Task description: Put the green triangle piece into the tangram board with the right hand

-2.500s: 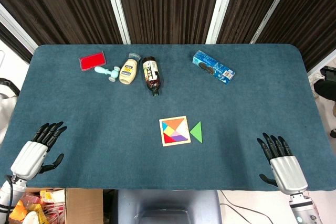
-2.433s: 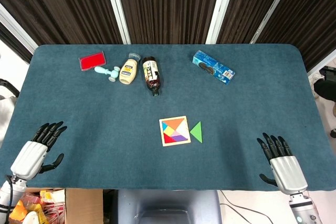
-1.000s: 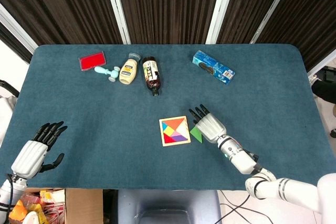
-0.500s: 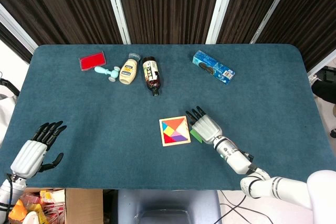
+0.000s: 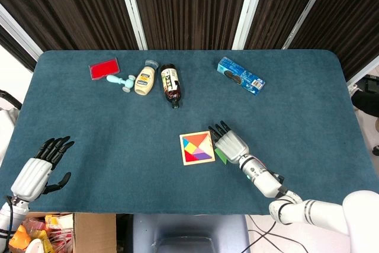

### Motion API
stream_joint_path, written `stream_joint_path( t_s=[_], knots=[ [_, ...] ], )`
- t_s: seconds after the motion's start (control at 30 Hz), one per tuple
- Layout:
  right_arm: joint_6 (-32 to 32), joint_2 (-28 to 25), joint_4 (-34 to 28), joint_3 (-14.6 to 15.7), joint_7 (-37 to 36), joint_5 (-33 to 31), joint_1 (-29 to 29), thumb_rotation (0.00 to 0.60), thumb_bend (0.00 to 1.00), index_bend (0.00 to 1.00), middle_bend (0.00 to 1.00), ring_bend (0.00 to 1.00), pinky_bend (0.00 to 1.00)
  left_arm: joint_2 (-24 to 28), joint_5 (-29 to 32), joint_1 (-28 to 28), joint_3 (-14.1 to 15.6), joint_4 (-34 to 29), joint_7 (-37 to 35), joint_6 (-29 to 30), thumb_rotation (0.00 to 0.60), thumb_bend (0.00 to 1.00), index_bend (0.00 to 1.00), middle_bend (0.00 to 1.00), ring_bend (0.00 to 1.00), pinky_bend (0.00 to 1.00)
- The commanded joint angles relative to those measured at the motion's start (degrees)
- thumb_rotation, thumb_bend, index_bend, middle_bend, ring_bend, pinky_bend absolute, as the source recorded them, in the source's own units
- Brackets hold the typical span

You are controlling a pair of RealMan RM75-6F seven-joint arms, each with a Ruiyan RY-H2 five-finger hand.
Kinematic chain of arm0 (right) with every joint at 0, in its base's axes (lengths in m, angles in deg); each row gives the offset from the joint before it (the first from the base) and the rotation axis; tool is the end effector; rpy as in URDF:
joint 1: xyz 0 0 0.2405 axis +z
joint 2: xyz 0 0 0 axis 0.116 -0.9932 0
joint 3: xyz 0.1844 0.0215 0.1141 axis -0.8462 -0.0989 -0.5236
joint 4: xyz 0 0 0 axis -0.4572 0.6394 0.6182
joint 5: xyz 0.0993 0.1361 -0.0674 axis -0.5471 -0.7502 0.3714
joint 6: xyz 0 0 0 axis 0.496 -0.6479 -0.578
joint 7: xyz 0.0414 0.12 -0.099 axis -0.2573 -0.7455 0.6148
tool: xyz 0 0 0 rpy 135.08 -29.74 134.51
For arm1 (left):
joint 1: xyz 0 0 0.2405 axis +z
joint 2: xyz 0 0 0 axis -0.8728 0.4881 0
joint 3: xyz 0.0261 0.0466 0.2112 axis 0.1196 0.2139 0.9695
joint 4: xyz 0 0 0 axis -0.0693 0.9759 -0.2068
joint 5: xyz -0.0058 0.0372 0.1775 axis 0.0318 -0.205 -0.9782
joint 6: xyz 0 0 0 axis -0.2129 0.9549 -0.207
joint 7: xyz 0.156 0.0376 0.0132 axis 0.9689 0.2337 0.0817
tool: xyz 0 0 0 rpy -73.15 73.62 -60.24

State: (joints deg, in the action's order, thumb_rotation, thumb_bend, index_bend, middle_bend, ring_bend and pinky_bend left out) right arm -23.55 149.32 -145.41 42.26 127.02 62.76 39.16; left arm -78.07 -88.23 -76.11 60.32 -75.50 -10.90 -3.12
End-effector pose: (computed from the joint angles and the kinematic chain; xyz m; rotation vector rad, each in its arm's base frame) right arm -0.1425 -0.3256 -0.0296 2.1752 -0.3626 0.4439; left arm -0.2428 0.2198 0.1454 -1.7031 -0.9304 -1.0597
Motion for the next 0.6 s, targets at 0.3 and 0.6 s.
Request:
stream_joint_path(
  t_s=[0.3,0.6],
  knots=[
    [-2.33,-1.16,-1.64,0.44,-0.54,-0.38,0.08,0.600,0.55,0.65,0.00,0.00,0.00,0.11,-0.31,0.22,0.08,0.21,-0.44,0.60,0.600,0.43,0.00,0.00,0.00,0.00],
    [-6.24,-4.85,-6.53,-0.78,-0.78,1.31,0.20,0.600,0.55,0.65,0.00,0.00,0.00,0.03,-0.71,0.31,0.29,-0.01,0.03,0.72,0.600,0.43,0.00,0.00,0.00,0.00]
  ],
)
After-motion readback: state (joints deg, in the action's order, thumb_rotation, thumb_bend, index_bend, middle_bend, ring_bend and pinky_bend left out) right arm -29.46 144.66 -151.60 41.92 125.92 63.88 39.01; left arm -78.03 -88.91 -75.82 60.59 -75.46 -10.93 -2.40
